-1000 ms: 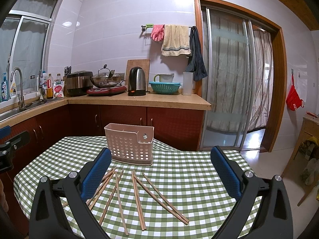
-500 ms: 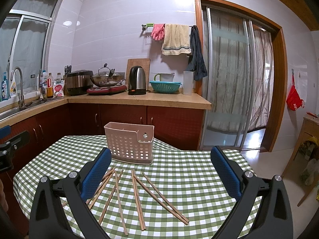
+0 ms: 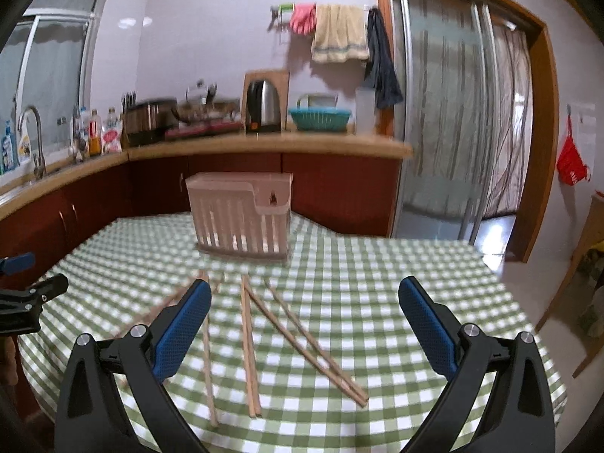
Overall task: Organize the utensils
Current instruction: 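Lower the left tool and close it on one wooden chopstick, then lower the right tool and close it on another wooden chopstick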
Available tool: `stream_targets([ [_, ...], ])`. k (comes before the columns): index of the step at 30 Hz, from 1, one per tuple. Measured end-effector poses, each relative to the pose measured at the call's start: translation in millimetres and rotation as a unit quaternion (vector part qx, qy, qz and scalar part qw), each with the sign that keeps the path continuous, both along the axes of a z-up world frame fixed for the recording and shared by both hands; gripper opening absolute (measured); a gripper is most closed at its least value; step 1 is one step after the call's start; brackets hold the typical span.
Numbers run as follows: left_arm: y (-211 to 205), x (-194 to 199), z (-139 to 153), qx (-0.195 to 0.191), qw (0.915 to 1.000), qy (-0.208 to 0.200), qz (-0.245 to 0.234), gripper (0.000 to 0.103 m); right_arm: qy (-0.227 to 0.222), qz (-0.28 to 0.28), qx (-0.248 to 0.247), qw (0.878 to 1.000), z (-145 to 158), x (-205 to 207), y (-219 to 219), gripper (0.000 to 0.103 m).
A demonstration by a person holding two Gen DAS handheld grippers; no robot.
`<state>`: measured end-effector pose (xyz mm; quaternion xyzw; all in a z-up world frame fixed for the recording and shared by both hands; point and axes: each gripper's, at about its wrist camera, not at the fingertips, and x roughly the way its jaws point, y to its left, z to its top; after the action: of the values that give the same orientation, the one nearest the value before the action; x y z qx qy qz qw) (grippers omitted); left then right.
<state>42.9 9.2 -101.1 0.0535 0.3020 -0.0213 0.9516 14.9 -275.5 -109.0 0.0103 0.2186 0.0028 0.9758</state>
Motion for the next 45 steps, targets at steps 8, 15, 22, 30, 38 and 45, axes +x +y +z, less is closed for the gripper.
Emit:
stream_targets([
  [8,18,12,-64,0.026,0.9978,0.062,-0.003,0.081,0.042,0.013,0.022,0.999,-39,20,-1,0.097],
  [15,28,21,-89,0.002,0.9951,0.098,-0.016,0.063,0.052,0.028,0.018,0.998,-53,32,3,0.097],
  [22,30,19,-95,-0.029,0.9934,0.101,-0.045,0.029,0.059,0.035,0.015,0.998,-61,36,2,0.097],
  [30,21,21,-96,-0.032,0.9911,0.109,-0.07,0.009,0.07,0.04,0.007,0.997,-68,36,-4,0.097],
  [38,15,25,-92,-0.03,0.9916,0.102,-0.075,0.007,0.072,0.05,0.003,0.996,-77,30,-9,0.095],
  [45,15,28,-94,-0.03,0.9912,0.107,-0.073,0.007,0.109,0.069,0.033,0.991,-93,35,-26,0.047],
])
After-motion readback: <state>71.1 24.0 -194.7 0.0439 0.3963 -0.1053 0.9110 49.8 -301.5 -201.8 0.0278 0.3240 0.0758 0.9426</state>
